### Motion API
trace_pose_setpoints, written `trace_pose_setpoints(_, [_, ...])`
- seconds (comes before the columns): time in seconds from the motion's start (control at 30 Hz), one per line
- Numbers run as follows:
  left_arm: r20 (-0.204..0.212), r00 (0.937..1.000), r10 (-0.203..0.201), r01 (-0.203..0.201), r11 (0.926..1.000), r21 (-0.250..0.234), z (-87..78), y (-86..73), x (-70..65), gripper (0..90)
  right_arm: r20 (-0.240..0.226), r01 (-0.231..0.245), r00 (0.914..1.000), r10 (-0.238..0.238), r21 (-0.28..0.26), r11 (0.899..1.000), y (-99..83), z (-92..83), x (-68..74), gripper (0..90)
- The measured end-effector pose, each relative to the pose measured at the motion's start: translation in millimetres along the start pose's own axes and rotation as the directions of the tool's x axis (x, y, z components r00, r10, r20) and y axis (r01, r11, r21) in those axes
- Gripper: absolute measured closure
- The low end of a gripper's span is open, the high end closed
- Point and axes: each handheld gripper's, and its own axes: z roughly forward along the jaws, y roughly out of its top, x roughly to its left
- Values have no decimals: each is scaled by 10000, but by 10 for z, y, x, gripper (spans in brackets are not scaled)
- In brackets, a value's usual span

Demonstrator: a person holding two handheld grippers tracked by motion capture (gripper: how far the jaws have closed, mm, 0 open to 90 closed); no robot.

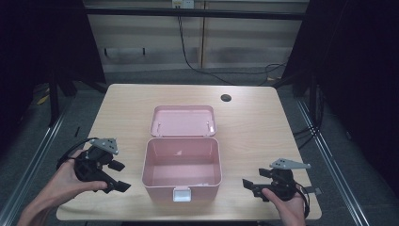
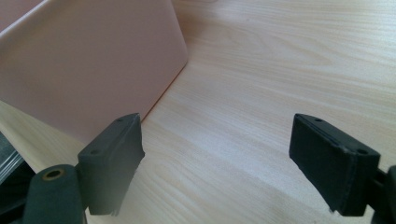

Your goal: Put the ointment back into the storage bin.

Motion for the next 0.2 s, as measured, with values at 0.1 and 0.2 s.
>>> trace_pose_setpoints(0.1, [144,9999,51,-47,9996,-267,20,-83,13,208,5,-13,10000,13,-34,10000,-1,4,-4,170])
trace_pose_setpoints(0.2, [120,9999,115,-111,9994,-342,43,-163,40,191,35,-45,10000,45,-69,10000,-4,6,-5,171])
